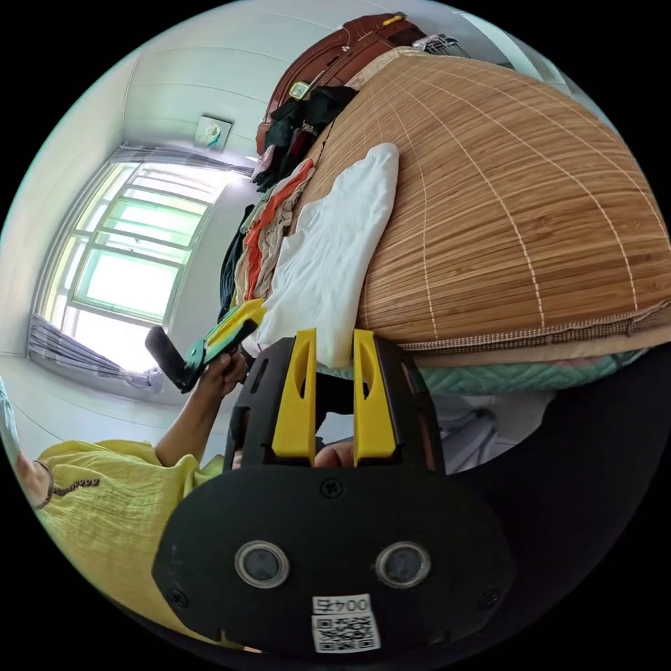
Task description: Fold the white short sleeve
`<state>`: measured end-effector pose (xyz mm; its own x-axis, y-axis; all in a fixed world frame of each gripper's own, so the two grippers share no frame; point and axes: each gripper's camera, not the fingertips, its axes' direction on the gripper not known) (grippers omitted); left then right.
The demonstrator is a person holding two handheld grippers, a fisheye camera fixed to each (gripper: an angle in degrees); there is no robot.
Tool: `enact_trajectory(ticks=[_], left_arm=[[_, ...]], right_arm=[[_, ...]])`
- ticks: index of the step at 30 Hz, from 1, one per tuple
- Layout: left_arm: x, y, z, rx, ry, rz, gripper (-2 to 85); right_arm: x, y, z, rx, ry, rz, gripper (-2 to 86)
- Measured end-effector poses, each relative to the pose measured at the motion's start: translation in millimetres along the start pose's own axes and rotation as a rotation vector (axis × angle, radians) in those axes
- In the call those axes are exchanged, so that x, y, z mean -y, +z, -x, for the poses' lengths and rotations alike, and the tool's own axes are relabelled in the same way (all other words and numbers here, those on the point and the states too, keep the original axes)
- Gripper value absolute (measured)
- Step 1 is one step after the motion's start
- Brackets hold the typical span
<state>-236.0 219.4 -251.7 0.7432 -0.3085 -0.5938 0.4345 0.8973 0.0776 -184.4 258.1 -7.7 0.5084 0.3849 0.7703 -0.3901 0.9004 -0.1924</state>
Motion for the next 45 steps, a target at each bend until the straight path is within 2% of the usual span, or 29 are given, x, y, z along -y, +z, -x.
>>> enact_trajectory(ticks=[4, 8, 17, 19, 24, 27, 31, 36, 39, 45], left_arm=[[10, 0, -62, 0.068, 0.181, 0.026, 13.7], [22, 0, -103, 0.129, 0.262, 0.015, 14.8], [38, 23, -132, 0.296, 0.244, 0.075, 16.6], [41, 23, -136, 0.359, 0.241, 0.070, 15.7], [47, 20, -132, 0.368, 0.207, 0.092, 14.1], [46, 16, -127, 0.428, 0.209, 0.090, 8.9], [54, -1, -108, 0.358, 0.166, 0.092, 0.8], [68, -26, -73, 0.240, 0.085, 0.126, -0.4], [76, -40, -54, 0.190, 0.070, 0.149, -0.5], [77, -63, -18, 0.123, 0.047, 0.172, -0.6]], right_arm=[[1, 2, -18, 0.026, 0.042, 0.005, 6.5], [7, -10, -25, 0.129, 0.087, -0.016, 4.1], [25, -30, -11, 0.237, 0.077, -0.013, 3.5], [24, -35, -11, 0.264, 0.078, -0.005, 3.4], [17, -57, -16, 0.287, 0.090, 0.016, 3.2], [14, -71, -20, 0.321, 0.101, 0.021, 3.3], [8, -84, -27, 0.330, 0.075, 0.053, 4.6], [1, -100, -65, 0.387, 0.176, 0.091, 17.2], [11, -109, -82, 0.389, 0.264, 0.075, 18.5], [58, -133, -63, 0.317, 0.280, 0.063, 18.4]])
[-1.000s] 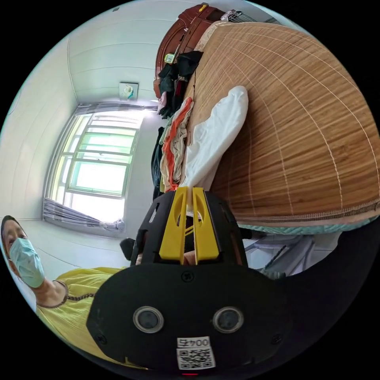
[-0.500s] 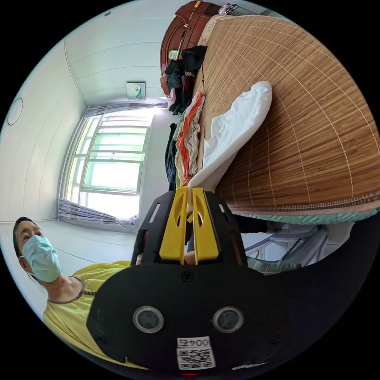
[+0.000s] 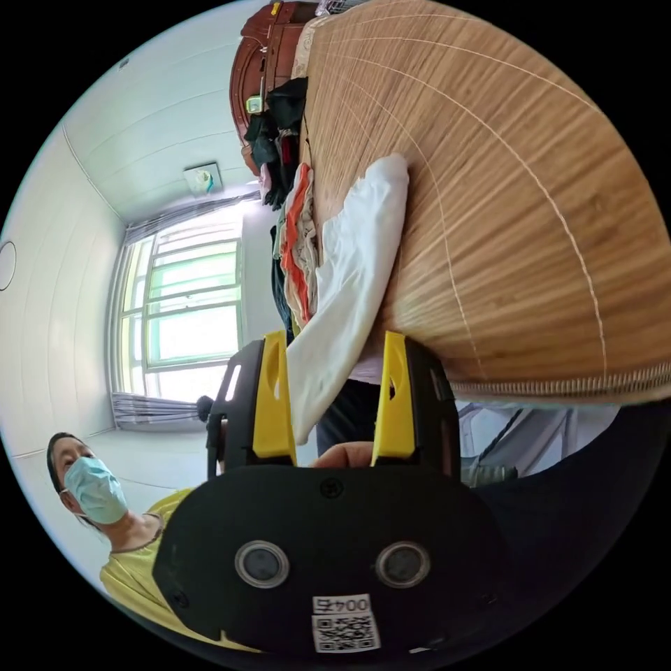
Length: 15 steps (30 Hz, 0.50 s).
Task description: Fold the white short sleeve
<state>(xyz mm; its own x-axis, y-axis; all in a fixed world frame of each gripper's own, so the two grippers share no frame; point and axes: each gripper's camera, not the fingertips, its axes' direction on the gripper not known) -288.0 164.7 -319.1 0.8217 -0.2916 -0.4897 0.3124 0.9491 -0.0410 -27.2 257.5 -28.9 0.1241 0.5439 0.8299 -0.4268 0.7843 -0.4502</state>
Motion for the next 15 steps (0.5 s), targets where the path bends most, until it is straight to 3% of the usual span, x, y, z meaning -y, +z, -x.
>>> enact_trajectory(ticks=[6, 15], left_arm=[[-15, -7, 19, -0.016, -0.001, -0.001, -0.6], [-24, -14, 50, -0.072, -0.052, -0.020, -0.6]], right_arm=[[54, -26, 58, -0.192, -0.037, 0.015, 17.4], [122, -31, 123, -0.266, -0.019, 0.144, 13.9]])
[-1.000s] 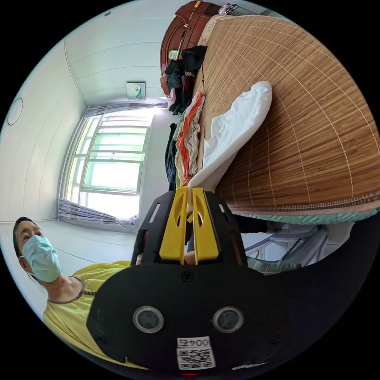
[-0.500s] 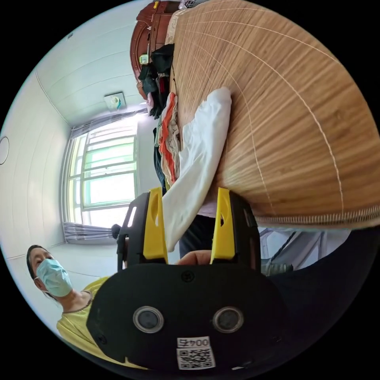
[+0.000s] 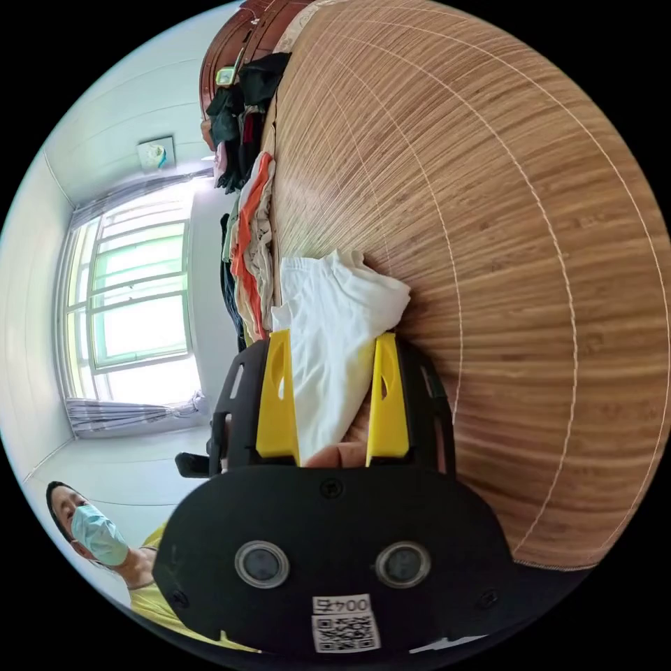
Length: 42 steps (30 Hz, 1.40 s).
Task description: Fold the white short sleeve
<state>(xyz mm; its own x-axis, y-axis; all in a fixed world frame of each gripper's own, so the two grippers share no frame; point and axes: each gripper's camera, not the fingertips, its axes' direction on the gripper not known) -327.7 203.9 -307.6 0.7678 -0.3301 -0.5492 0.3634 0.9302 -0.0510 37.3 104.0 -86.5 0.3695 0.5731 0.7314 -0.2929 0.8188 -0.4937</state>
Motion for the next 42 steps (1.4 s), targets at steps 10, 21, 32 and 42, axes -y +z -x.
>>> enact_trajectory(ticks=[10, 21, 32, 42], left_arm=[[-12, -20, 26, 0.065, 0.000, -0.006, -0.6], [-57, -130, 82, 0.199, -0.113, -0.177, -0.5], [-181, -244, 250, 0.629, -0.252, -0.122, -0.5], [-281, -268, 459, 1.123, -0.214, 0.020, -0.5]], right_arm=[[-21, -52, 178, -0.400, -0.338, -0.081, 3.4], [-97, -100, 516, -0.849, -1.006, 0.060, 2.2], [-64, -43, 802, -0.718, -1.330, 0.173, 1.8], [35, 73, 1011, -0.435, -1.461, -0.183, 2.0]])
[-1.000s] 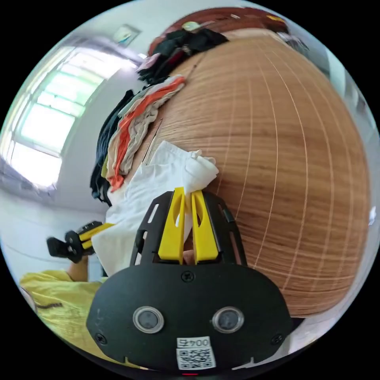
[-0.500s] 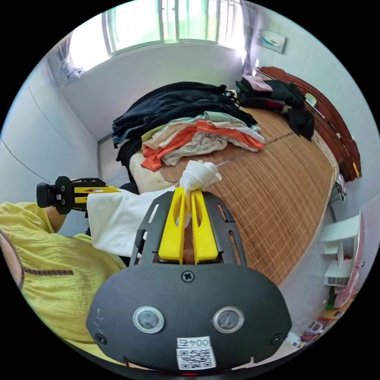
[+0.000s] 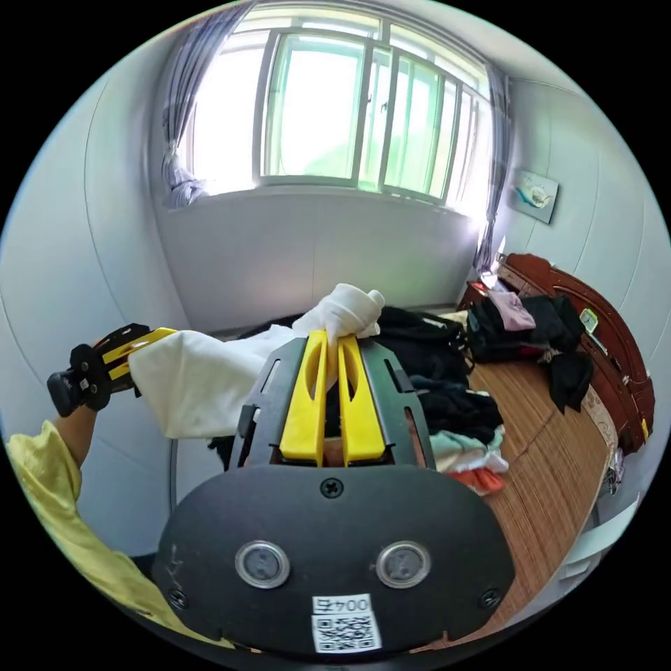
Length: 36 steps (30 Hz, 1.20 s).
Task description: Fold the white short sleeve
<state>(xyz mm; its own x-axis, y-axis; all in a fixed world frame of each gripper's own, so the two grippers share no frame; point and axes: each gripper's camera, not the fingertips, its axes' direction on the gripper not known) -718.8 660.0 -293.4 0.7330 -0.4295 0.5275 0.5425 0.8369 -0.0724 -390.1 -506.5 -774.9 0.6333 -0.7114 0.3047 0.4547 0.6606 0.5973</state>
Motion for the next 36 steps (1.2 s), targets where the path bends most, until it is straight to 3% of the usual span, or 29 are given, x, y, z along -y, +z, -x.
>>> enact_trajectory(ticks=[4, 8, 11, 15, 22, 27, 30, 36], left_arm=[[-46, 95, -36, -0.200, -0.016, 0.099, -0.5], [-93, 182, -119, -0.462, 0.022, 0.303, -0.4], [-103, 188, -133, -0.398, -0.007, 0.273, 0.0], [-112, 196, -114, -0.449, -0.023, 0.281, 3.0], [-151, 200, -42, -0.633, -0.265, 0.266, 8.9], [-176, 230, 4, -0.714, -0.513, 0.258, 8.5], [-165, 237, 8, -0.667, -0.490, 0.231, 8.1], [-161, 235, -20, -0.648, -0.208, 0.301, 6.4]], right_arm=[[4, 90, -35, 0.037, 0.067, 0.083, 2.4], [-47, 229, -63, 0.068, 0.108, 0.395, 3.5], [-98, 282, -88, 0.082, 0.223, 0.524, 4.3], [-115, 264, -141, 0.244, 0.382, 0.399, 6.0], [-122, 193, -157, 0.262, 0.474, 0.258, 11.2], [-197, 168, -79, 0.657, 0.525, 0.258, 10.3], [-223, 187, -38, 0.670, 0.508, 0.337, 10.0], [-231, 231, -32, 0.708, 0.657, 0.383, 11.0]])
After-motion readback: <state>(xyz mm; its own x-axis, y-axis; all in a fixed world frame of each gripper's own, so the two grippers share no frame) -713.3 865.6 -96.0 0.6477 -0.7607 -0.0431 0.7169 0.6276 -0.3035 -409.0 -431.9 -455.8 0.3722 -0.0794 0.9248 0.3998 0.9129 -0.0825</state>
